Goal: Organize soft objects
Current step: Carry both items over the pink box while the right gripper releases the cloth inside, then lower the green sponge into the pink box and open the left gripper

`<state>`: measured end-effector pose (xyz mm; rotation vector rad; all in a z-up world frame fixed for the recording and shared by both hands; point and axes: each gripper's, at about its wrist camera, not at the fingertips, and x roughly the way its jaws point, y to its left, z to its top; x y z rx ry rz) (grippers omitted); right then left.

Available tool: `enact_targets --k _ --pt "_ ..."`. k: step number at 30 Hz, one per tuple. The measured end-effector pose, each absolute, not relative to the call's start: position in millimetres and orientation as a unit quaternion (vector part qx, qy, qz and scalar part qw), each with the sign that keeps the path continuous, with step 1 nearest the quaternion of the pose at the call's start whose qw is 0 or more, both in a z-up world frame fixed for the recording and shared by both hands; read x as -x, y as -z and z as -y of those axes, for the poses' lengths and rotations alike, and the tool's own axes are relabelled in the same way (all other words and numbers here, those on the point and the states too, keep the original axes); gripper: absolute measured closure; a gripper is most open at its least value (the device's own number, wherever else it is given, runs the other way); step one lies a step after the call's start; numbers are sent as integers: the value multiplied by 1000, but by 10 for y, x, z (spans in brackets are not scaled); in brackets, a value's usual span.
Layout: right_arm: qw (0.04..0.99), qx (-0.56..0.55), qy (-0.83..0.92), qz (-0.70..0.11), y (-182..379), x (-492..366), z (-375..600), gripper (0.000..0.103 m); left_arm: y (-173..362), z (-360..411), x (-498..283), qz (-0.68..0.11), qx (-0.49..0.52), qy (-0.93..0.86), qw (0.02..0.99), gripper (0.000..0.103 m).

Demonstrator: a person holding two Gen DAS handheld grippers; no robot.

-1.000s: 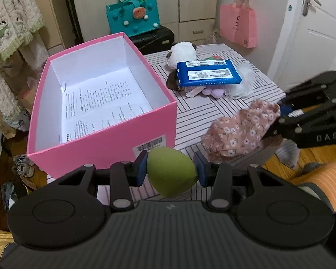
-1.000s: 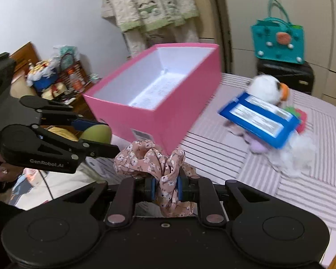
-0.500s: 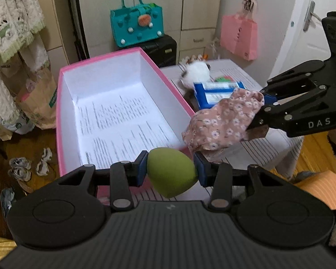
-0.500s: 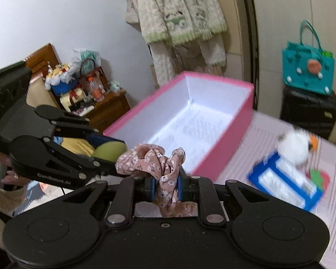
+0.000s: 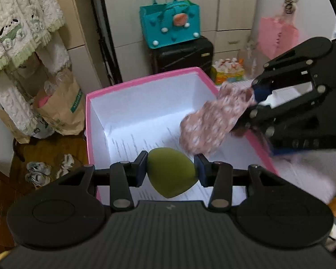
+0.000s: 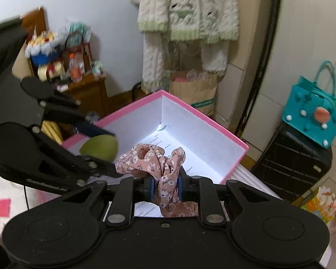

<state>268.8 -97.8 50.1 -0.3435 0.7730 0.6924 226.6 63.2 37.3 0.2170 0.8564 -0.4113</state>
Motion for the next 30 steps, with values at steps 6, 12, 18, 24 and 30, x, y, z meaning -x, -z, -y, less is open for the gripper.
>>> enact_targets --k 6,12,18,24,30 --pt "818 244 -328 -404 -190 -3211 729 80 -109 -595 -2833 -435 -117 180 874 57" --pt "789 293 -336 -423 -20 -3443 600 78 36 -626 -3249 -469 -96 183 858 57" --pt "776 332 -352 -406 57 -3519 540 65 184 -539 -3436 -470 -91 183 859 58" --pt "782 335 -352 -389 31 -3493 635 52 302 -569 -3563 -490 -73 166 853 58" --pt "784 310 -378 -384 -51 -3436 747 53 391 -468 -3617 -489 -99 149 854 57"
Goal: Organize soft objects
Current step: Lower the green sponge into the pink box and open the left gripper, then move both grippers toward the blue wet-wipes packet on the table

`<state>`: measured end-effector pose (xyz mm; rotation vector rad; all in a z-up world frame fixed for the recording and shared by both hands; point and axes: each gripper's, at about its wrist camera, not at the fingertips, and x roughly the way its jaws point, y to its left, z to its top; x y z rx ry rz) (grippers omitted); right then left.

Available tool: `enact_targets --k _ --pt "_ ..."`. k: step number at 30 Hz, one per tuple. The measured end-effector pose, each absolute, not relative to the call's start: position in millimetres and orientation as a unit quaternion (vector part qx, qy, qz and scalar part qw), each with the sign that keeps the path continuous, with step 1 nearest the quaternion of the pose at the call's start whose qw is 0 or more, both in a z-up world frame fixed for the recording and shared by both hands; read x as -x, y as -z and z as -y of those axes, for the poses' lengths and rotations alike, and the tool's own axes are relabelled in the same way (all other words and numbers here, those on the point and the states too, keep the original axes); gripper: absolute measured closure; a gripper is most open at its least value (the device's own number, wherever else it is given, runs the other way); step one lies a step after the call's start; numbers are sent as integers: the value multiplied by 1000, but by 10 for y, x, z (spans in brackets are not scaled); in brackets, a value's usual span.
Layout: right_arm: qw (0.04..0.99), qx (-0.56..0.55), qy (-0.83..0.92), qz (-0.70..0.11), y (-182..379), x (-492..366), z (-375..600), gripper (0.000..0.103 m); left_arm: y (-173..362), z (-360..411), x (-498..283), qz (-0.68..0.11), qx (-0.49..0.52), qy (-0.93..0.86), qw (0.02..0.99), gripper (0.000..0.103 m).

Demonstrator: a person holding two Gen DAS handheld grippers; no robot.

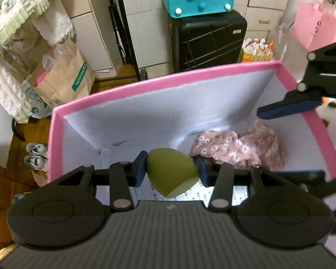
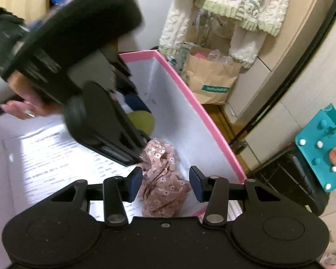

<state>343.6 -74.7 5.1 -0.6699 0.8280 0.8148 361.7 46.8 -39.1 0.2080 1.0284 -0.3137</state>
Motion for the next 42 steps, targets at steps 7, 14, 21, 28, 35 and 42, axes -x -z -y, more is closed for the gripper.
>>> enact_targets --k 7,14,21,28,35,42 --pt "787 328 -367 -372 36 -3337 728 53 466 -449 -3653 -493 -96 137 854 43" --pt "809 239 -359 -399 -173 -3179 862 53 178 -470 -3482 -498 -111 156 846 35" --pt "821 178 -359 -407 -384 -2919 1014 53 -189 -615 -3046 -473 -114 145 861 30" --pt "834 161 -355 -391 -622 -2559 1131 52 -483 -739 -2518 -476 -123 146 859 30" --pt "842 133 -354 -384 -876 -2136 1255 52 -792 -719 -1985 -453 -128 161 867 30" --pt "850 123 -357 -367 -1108 -1679 1417 51 -1017 -648 -1512 -432 -143 177 873 25"
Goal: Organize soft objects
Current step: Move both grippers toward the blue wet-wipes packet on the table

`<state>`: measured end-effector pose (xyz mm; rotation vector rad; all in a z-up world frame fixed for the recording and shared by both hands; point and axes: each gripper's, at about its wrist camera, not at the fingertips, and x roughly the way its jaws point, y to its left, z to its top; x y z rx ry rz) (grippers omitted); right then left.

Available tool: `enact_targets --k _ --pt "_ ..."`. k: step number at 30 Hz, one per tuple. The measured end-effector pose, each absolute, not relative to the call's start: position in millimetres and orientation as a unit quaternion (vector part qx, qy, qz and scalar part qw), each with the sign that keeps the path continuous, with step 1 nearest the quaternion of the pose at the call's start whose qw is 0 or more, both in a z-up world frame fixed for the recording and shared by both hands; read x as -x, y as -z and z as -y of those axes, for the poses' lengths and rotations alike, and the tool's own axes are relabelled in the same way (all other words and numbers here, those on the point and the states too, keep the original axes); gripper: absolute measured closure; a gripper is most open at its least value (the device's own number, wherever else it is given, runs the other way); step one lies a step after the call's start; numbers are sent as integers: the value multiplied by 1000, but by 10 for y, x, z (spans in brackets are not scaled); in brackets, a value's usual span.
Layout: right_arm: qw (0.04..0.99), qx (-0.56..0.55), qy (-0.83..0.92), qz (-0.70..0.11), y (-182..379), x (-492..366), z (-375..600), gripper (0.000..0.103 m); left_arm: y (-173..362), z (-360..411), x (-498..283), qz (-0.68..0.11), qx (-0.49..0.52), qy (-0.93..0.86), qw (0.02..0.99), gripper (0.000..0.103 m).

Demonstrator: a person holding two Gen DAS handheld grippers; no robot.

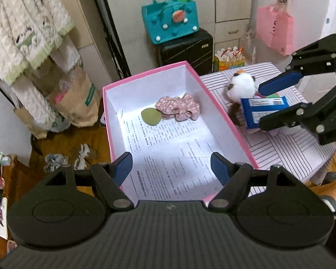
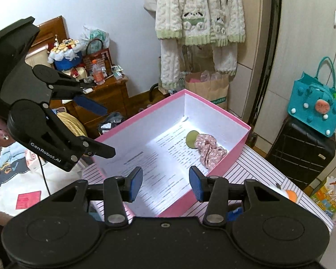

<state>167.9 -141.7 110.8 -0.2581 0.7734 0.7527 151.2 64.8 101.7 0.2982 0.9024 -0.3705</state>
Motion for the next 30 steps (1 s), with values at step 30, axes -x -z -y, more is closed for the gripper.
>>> enact_targets --k 30 --pt "878 75 -282 -379 -519 -480 2660 38 -793 507 -377 -361 -234 305 850 17"
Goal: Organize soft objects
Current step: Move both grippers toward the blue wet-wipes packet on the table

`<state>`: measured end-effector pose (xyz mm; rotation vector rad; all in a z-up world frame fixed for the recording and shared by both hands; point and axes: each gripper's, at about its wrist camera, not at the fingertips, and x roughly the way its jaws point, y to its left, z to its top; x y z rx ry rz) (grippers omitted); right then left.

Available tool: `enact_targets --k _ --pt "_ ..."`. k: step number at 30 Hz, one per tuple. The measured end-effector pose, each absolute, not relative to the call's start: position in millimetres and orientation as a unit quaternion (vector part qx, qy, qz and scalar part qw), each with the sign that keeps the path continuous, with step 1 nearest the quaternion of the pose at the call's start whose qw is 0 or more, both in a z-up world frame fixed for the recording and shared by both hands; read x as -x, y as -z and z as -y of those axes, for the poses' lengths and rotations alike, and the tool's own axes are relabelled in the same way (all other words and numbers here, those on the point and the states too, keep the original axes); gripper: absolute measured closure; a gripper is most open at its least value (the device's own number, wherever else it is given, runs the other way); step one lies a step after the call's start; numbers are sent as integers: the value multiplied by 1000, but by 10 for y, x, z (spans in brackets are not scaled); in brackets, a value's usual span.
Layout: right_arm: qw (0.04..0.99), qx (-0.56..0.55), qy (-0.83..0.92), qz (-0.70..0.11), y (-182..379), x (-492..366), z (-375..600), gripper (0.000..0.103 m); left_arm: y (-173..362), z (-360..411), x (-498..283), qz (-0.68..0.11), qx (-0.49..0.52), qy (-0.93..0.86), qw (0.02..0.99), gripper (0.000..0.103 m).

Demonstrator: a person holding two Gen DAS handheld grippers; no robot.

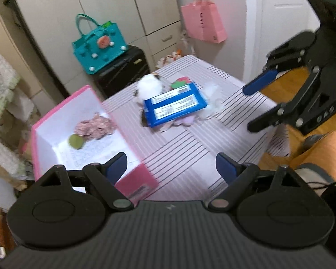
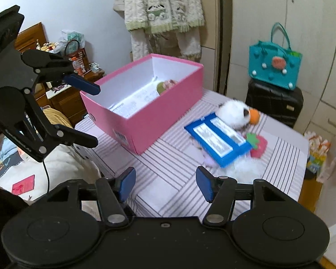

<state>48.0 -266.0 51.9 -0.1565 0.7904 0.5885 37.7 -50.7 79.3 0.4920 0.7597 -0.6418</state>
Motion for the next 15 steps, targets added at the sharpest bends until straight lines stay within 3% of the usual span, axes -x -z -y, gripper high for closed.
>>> enact_targets --k 15 --pt "904 13 -267 -335 57 -1059 2964 36 -485 921 -1182 -348 -101 307 880 20"
